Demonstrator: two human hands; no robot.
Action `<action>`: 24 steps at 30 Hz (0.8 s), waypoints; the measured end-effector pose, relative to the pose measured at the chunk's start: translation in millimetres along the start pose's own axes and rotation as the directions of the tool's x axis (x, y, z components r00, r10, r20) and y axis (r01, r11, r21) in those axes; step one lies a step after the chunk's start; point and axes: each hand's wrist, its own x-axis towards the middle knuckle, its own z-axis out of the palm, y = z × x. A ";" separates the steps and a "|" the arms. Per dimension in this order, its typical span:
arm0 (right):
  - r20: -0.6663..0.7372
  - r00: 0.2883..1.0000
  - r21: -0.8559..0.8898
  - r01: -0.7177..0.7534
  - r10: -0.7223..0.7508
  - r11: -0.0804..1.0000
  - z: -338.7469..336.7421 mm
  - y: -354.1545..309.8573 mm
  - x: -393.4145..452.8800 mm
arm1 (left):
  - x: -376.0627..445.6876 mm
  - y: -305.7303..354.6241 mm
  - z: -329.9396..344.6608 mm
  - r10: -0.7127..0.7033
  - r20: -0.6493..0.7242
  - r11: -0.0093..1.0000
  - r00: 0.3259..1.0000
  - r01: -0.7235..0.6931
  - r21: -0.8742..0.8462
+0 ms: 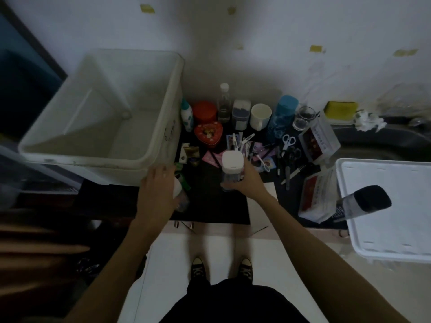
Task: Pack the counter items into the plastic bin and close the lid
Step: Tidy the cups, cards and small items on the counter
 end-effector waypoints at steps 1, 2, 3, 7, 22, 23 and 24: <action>-0.001 1.000 0.005 -0.005 0.005 1.000 4.0 -1.2 3.9 | -2.4 -2.4 3.4 -0.019 0.048 1.000 0.999 0.018 0.020; -0.016 1.000 -0.001 -0.017 0.017 1.000 7.1 -1.7 6.5 | -3.7 -3.4 7.2 -0.041 0.085 0.999 0.996 0.040 0.015; -0.037 0.999 -0.009 -0.026 0.026 1.000 9.0 -1.5 8.3 | -3.7 -2.9 8.6 -0.065 0.108 0.998 0.992 0.067 -0.014; -0.055 0.998 -0.019 -0.015 0.013 1.000 8.7 -2.5 9.3 | 6.3 2.4 5.2 -0.049 0.114 0.976 0.992 0.072 -0.207; -0.075 0.997 -0.020 -0.025 0.024 0.999 9.0 -3.0 -6.2 | 73.9 55.0 17.4 0.083 0.107 0.928 0.991 -0.038 -0.372; -0.067 0.997 -0.030 -0.045 0.043 0.999 6.0 -3.5 -7.3 | 74.1 55.7 18.4 0.081 0.118 0.934 0.990 -0.034 -0.357; -0.057 0.997 -0.049 -0.062 0.059 0.997 1.4 -3.4 -8.9 | 74.3 55.6 18.1 0.075 0.136 0.937 0.988 -0.023 -0.348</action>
